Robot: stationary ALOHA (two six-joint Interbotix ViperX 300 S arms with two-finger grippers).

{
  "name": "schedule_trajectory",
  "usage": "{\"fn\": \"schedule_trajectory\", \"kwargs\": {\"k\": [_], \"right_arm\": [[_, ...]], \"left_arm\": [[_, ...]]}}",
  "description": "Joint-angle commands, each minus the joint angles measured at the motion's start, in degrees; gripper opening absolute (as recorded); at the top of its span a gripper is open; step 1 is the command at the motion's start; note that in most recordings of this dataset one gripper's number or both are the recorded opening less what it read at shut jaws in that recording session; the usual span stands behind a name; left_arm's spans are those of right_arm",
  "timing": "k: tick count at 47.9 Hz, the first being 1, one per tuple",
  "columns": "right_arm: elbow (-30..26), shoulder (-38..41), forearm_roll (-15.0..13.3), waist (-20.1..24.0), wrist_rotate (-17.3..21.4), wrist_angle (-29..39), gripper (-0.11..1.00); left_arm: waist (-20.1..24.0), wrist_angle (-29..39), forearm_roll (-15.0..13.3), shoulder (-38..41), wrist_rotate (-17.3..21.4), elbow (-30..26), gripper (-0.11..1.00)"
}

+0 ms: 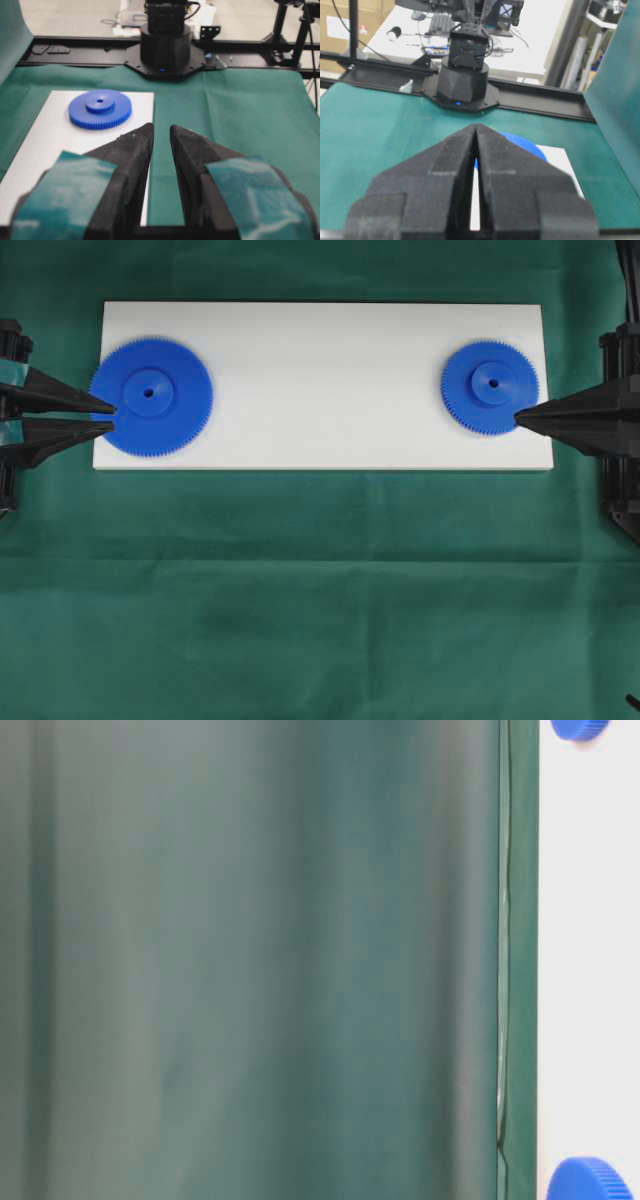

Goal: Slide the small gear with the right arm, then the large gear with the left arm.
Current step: 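Move the right gripper down onto the center hub of the small blue gear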

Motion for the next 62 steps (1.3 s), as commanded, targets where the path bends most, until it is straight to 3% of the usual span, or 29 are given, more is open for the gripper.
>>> {"fn": "schedule_trajectory", "kwargs": {"k": [1, 10, 18, 29, 37, 49, 62], "right_arm": [[-0.26, 0.26, -0.18, -0.35, 0.0, -0.62, 0.5], [1.32, 0.0, -1.32, -0.62, -0.18, -1.58, 0.5], [1.85, -0.09, -1.32, -3.16, -0.09, -1.58, 0.5], [2.2, -1.67, -1.14, -16.0, 0.18, -0.44, 0.5], [1.85, -2.29, -1.14, -22.06, 0.88, 2.64, 0.5], [1.23, -0.35, -1.05, -23.47, 3.08, 8.61, 0.5], [-2.02, 7.38, -1.23, -23.73, 6.77, 22.94, 0.5]], "left_arm": [[0.09, -0.53, -0.7, -0.35, 0.35, 0.26, 0.24], [0.18, -0.62, -0.79, -0.97, 0.26, 1.41, -0.01], [1.32, -0.62, -0.7, -1.41, 0.35, 1.58, -0.01], [9.76, -0.26, -0.79, -1.58, 0.35, 2.29, -0.01], [13.45, 0.26, -0.79, -2.11, 0.26, 2.81, -0.01], [13.54, 2.72, -0.79, -2.72, -0.09, 2.99, -0.01], [13.54, 5.36, -0.79, -2.72, -0.7, 2.37, -0.01]]}}
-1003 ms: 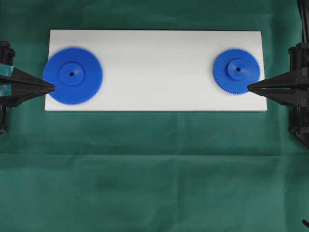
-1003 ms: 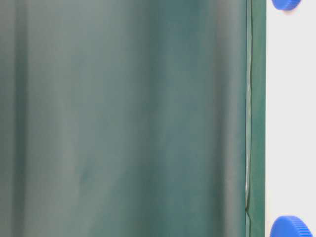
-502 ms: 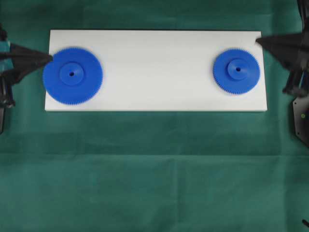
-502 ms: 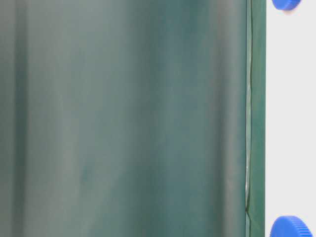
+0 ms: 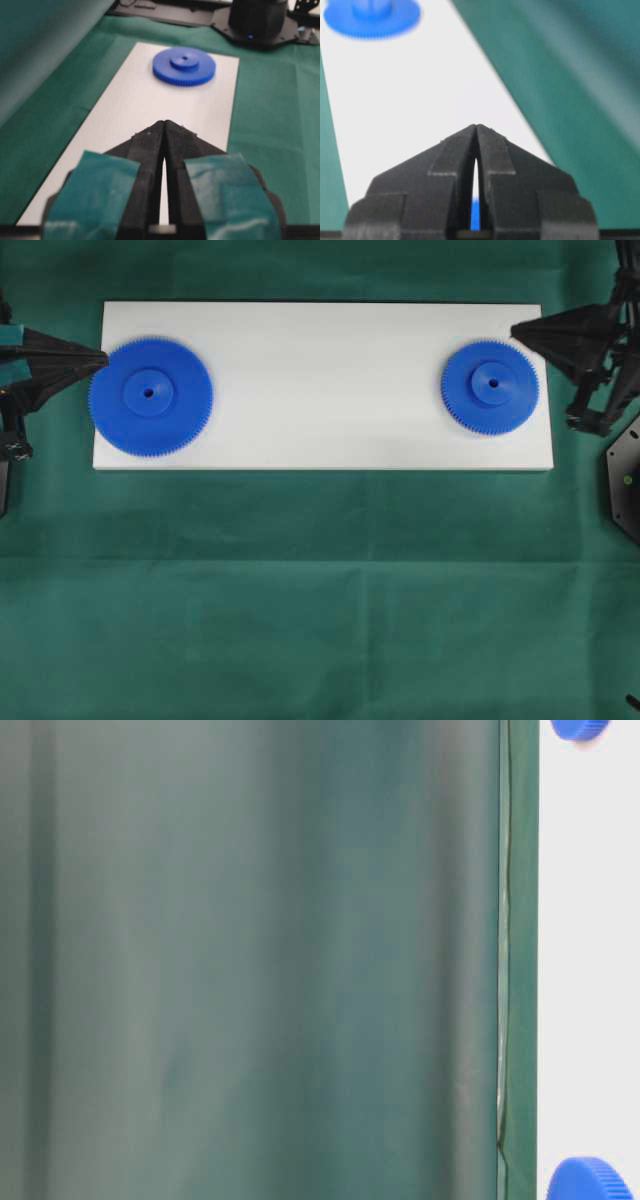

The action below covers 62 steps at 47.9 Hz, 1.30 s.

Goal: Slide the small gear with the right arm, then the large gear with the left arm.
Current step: 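Move the right gripper down onto the center hub of the small blue gear, then press the right gripper tip into the small gear's hub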

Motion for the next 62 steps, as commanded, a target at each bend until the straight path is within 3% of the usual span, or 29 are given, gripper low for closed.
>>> {"fn": "schedule_trajectory", "kwargs": {"k": [1, 12, 27, 40, 62], "right_arm": [[-2.46, 2.72, 0.09, -0.18, 0.44, 3.6, 0.5], [-4.04, 8.26, 0.0, -0.18, 0.79, 7.65, 0.5], [-4.13, 9.05, 0.09, -0.18, 0.97, 9.49, 0.5], [-4.13, 13.97, -0.09, -0.79, 3.08, 11.34, 0.5], [-4.39, 24.79, -0.18, -3.6, 3.16, 8.96, 0.5]], "left_arm": [[0.18, 0.0, -0.09, 0.26, 0.09, -1.41, -0.01], [0.18, 0.0, -0.09, 0.26, 0.0, -1.32, -0.01], [0.18, 0.0, -0.09, 0.26, 0.0, -0.97, -0.01], [0.18, 0.09, -0.09, 0.44, 0.0, -0.79, -0.01], [0.18, 0.09, -0.09, 0.62, -0.09, -0.44, -0.01]]}}
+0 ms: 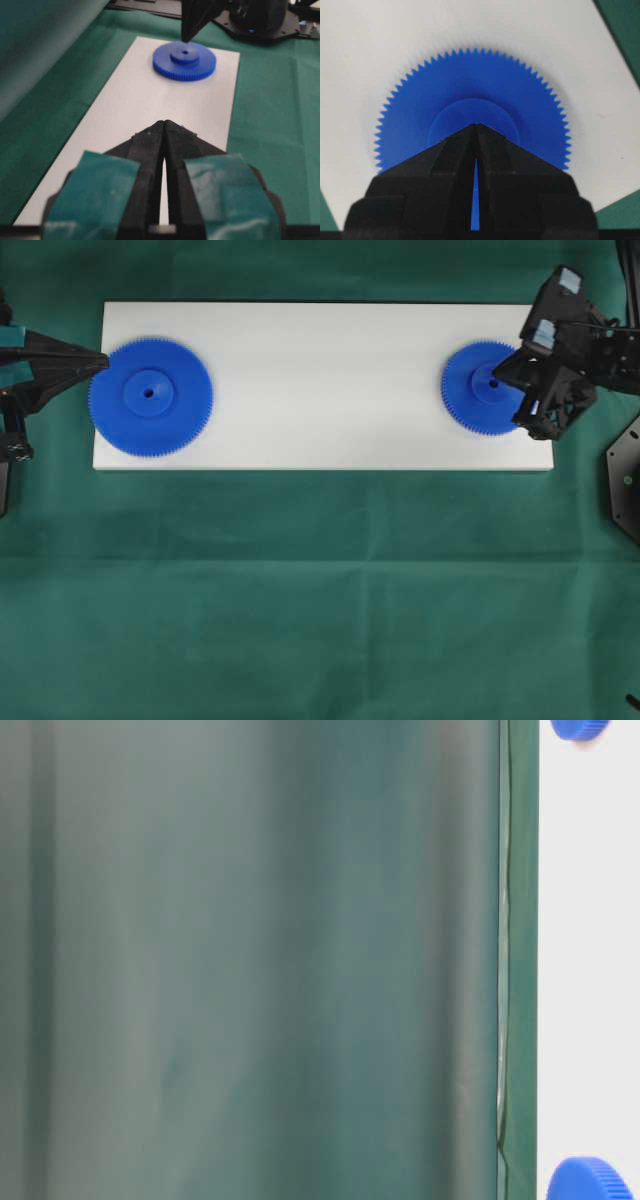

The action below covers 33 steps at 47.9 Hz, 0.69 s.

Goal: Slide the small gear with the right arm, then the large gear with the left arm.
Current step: 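Press the right gripper tip into the small gear's hub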

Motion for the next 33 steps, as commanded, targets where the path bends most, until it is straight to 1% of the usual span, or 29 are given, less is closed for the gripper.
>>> {"fn": "schedule_trajectory", "kwargs": {"k": [1, 7, 18, 33], "right_arm": [[-1.14, 1.32, -0.09, -0.18, 0.0, -1.76, 0.5], [-1.14, 3.25, -0.09, -0.18, 0.0, -2.72, 0.5], [-1.32, 5.36, -0.09, -0.35, 0.0, -2.37, 0.5], [-1.85, 5.36, -0.09, -0.44, 0.0, -0.88, 0.5]], "left_arm": [[0.18, -0.35, -0.09, 0.53, -0.09, -0.53, -0.01], [0.18, -0.35, -0.09, 0.35, -0.09, -0.35, -0.01], [0.18, -0.26, -0.09, 0.18, -0.09, 0.09, -0.01], [0.18, -0.35, -0.09, 0.18, -0.09, 0.09, -0.01]]}}
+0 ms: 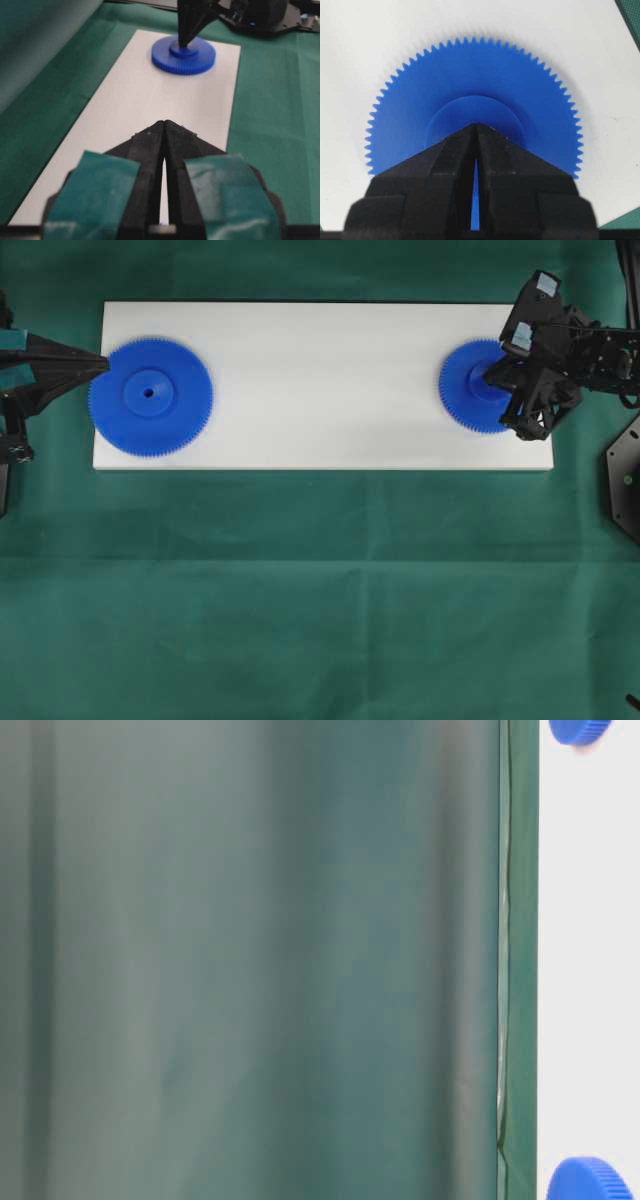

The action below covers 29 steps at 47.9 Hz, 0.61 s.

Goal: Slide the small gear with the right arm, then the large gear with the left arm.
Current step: 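Press the right gripper tip into the small gear's hub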

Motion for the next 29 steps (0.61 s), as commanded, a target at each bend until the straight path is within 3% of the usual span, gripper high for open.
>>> {"fn": "schedule_trajectory", "kwargs": {"k": [1, 29], "right_arm": [[-0.97, -0.18, -0.09, -0.09, 0.0, 0.88, 0.5], [-0.97, -0.18, -0.09, -0.18, 0.09, 3.08, 0.5]], "left_arm": [[0.09, -0.26, -0.09, 0.18, 0.0, -0.62, -0.01], [0.09, -0.35, -0.18, 0.18, -1.05, -0.18, -0.01]]}}
